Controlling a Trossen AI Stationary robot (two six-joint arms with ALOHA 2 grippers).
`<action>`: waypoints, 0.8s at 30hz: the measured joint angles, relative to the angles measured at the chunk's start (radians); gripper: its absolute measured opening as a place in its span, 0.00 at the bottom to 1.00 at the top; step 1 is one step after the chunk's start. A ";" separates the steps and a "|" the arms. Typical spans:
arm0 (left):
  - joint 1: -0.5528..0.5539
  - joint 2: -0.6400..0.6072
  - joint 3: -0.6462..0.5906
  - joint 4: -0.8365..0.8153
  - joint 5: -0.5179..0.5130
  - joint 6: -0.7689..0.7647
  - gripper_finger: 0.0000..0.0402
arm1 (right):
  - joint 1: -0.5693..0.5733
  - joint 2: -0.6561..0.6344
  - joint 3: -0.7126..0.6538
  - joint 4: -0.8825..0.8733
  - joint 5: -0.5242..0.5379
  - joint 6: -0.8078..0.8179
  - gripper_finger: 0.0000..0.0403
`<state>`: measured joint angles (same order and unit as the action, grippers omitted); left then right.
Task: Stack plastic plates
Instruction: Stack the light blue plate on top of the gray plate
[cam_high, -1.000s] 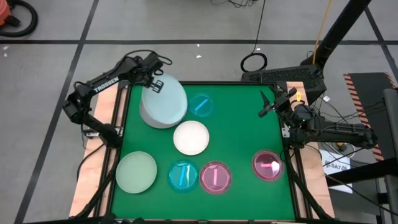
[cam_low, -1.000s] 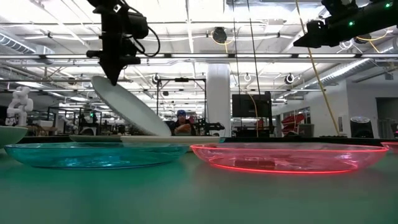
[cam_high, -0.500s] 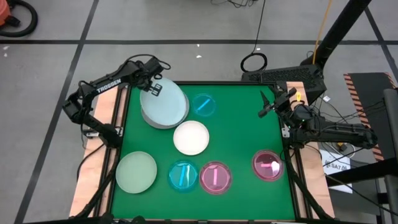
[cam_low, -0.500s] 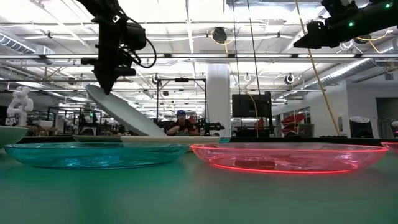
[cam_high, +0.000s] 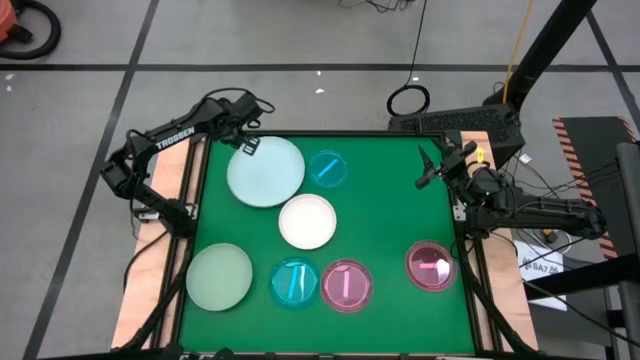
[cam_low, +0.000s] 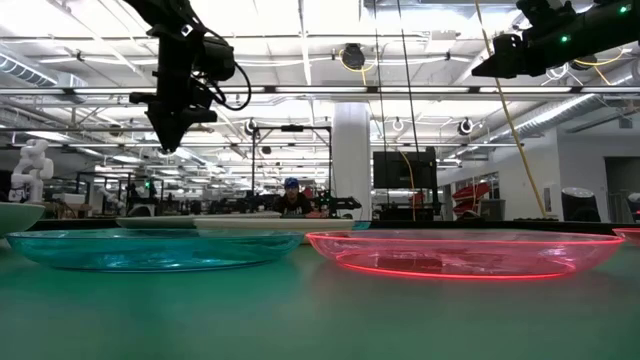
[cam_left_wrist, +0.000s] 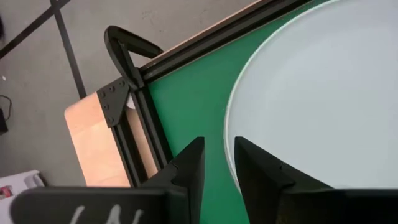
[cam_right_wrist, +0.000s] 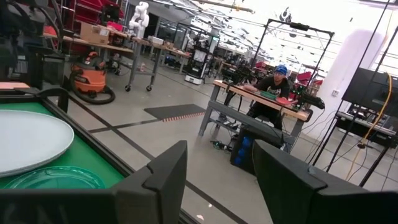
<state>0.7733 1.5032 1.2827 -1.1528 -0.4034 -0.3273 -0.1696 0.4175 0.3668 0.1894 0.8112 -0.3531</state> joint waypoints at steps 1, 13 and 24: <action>-0.007 0.000 0.000 0.005 -0.001 0.003 0.24 | 0.000 0.000 0.000 0.000 0.000 0.000 0.44; -0.254 0.000 -0.127 0.224 0.160 0.260 0.25 | 0.000 0.000 0.000 0.000 0.000 0.000 0.44; -0.349 0.000 -0.424 0.653 0.187 0.215 0.25 | 0.000 0.000 0.000 0.016 0.000 0.005 0.44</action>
<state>0.4244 1.5036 0.8588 -0.4998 -0.2166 -0.1122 -0.1694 0.4171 0.3668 0.2058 0.8108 -0.3485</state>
